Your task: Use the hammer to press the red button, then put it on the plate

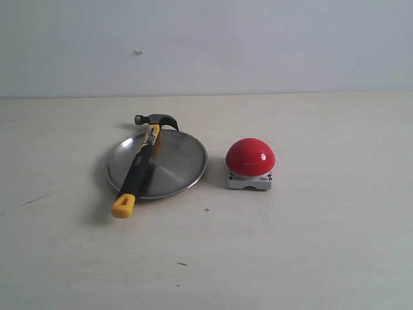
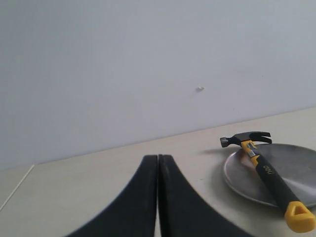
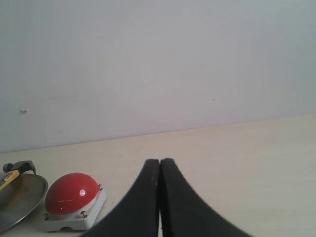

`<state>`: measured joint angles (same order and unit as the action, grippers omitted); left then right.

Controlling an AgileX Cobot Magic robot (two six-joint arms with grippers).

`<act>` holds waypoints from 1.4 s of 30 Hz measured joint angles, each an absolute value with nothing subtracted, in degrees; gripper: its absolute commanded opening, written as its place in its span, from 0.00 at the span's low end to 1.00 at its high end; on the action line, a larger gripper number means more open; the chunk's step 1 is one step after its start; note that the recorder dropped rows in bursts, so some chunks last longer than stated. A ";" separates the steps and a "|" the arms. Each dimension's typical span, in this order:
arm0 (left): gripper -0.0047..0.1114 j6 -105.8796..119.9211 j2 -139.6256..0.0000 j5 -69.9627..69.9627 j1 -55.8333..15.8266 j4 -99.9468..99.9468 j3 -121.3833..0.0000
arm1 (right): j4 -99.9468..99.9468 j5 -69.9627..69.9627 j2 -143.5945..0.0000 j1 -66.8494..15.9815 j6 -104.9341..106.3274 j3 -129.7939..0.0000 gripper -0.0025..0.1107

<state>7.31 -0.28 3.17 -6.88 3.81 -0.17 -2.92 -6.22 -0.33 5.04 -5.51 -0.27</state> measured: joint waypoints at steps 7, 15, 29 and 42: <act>0.06 7.16 -0.28 3.17 -6.88 6.39 -0.17 | -2.92 -6.22 -0.33 5.04 -5.51 -0.27 0.02; 0.06 7.16 -0.28 3.17 -6.88 6.61 -0.17 | -2.92 -6.22 -0.33 5.04 -5.51 -0.27 0.02; 0.06 7.16 -0.28 3.17 -6.88 6.61 -0.17 | -2.92 -6.22 -0.33 5.04 -5.51 -0.27 0.02; 0.06 7.16 -0.28 3.17 -5.41 6.61 -0.17 | -2.92 -6.31 -0.33 5.04 -5.51 -0.27 0.02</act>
